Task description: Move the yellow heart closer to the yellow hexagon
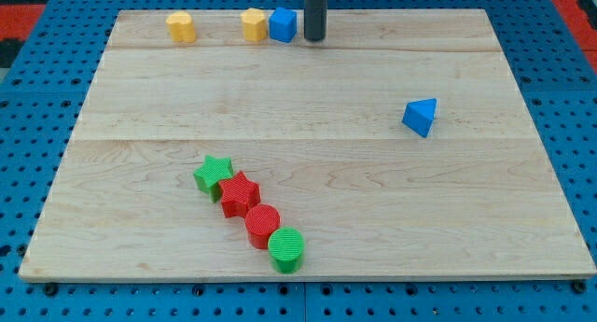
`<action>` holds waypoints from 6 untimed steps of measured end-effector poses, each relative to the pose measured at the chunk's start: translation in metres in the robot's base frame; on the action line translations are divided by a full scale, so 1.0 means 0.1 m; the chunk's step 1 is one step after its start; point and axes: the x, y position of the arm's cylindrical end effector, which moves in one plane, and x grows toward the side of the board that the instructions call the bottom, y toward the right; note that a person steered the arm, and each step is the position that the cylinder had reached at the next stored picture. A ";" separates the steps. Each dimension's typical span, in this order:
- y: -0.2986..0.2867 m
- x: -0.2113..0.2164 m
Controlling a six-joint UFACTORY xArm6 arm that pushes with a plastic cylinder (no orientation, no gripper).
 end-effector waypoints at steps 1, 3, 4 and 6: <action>-1.30 0.48; -2.90 -0.05; -2.39 -0.21; -2.21 -0.67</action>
